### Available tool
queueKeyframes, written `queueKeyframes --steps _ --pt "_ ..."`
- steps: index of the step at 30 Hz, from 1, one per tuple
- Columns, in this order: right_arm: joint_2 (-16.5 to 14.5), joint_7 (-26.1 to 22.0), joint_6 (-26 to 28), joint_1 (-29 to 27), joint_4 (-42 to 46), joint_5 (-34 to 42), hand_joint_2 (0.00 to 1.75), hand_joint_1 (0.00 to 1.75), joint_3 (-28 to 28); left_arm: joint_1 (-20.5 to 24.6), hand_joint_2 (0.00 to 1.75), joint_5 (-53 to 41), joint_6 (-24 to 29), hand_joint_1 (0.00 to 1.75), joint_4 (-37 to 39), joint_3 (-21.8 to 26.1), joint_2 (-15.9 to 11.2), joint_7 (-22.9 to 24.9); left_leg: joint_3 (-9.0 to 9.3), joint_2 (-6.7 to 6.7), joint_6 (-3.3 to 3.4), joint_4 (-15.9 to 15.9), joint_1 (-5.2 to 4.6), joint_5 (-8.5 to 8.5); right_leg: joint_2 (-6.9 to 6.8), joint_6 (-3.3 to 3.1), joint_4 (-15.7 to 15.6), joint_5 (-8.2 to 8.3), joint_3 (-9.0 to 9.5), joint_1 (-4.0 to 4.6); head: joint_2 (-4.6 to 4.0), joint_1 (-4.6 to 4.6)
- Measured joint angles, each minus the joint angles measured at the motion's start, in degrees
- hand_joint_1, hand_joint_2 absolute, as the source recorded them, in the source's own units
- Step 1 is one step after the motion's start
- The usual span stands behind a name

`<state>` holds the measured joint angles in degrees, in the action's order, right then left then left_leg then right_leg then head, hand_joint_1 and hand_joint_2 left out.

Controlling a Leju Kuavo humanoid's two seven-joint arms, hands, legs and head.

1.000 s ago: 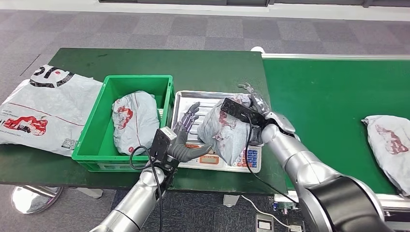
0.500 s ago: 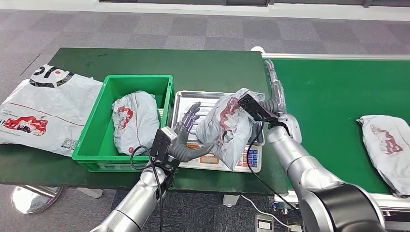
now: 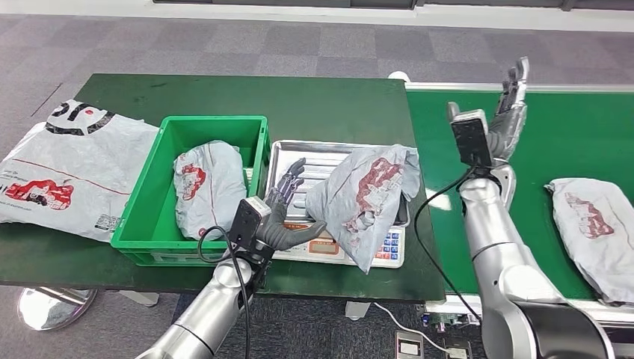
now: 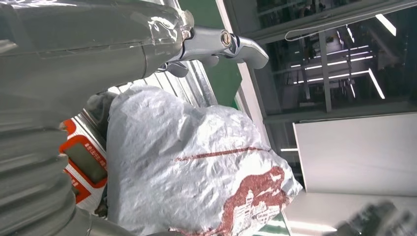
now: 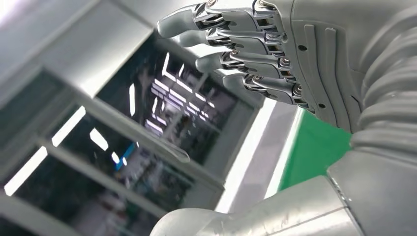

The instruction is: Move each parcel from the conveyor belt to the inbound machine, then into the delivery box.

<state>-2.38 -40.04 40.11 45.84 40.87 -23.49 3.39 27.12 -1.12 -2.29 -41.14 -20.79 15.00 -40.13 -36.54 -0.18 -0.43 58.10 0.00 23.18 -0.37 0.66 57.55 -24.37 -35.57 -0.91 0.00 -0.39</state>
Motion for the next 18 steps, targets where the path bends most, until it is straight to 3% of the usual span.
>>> queueKeyframes --steps 7,18 --pt "1.3 -0.1 0.0 -2.6 7.4 2.8 1.75 0.0 0.0 0.2 1.75 0.0 0.3 0.0 0.0 0.0 0.0 0.0 0.01 0.04 0.01 0.0 0.01 0.01 0.04 0.0 0.0 0.0 -0.02 0.02 0.0 0.0" --pt "1.8 -0.1 0.0 -3.4 9.9 2.9 1.75 0.0 0.0 0.4 1.75 0.0 0.3 0.0 0.0 0.0 -0.1 0.0 0.0 0.05 0.01 0.0 0.0 0.01 0.04 0.0 0.0 0.0 -0.01 0.0 0.0 0.0"
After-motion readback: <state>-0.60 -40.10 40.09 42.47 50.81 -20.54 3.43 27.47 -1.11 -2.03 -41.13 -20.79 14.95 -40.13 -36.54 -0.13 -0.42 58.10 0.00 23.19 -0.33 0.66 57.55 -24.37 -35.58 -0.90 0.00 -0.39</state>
